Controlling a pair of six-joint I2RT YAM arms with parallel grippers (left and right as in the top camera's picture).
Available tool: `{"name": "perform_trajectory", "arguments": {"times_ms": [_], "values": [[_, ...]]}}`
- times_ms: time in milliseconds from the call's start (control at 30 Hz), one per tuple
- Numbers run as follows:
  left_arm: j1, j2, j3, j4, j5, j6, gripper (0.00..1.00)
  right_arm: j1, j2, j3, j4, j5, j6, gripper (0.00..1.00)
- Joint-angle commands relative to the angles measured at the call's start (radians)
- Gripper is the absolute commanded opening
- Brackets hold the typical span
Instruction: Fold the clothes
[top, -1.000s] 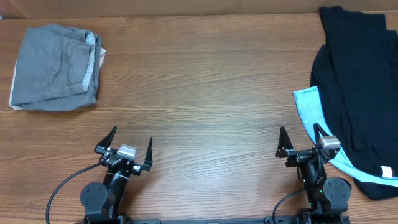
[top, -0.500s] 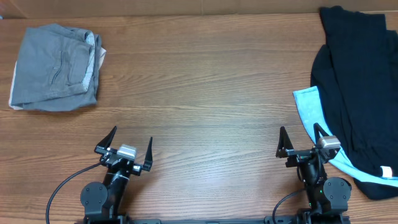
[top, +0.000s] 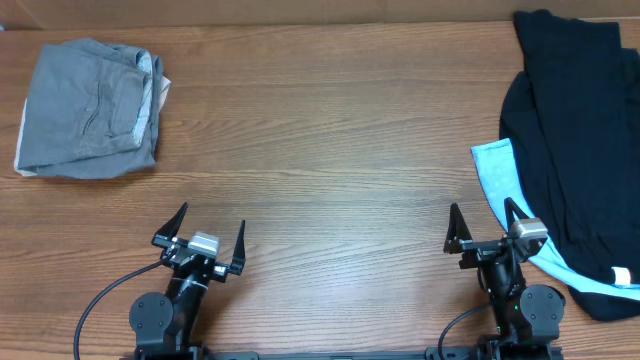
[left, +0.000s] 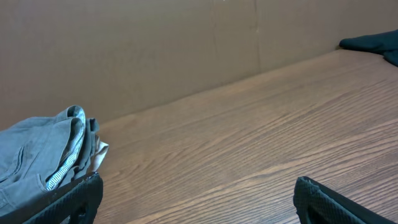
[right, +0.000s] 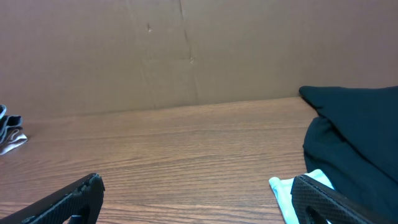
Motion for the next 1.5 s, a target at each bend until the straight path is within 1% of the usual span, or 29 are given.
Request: {"name": "perform_trajectory", "arguments": {"times_ms": [0, 1400, 1467], "values": [[0.005, -0.011, -0.007, 0.000, -0.012, -0.010, 1.00, -0.005, -0.012, -0.010, 0.004, 0.010, 0.003, 1.00], [0.005, -0.011, -0.007, 0.000, -0.013, -0.010, 1.00, -0.005, -0.012, -0.010, 0.004, 0.010, 0.003, 1.00], [0.006, -0.011, -0.007, 0.002, -0.035, 0.027, 1.00, -0.005, -0.012, -0.010, 0.004, 0.010, 0.003, 1.00]]}}
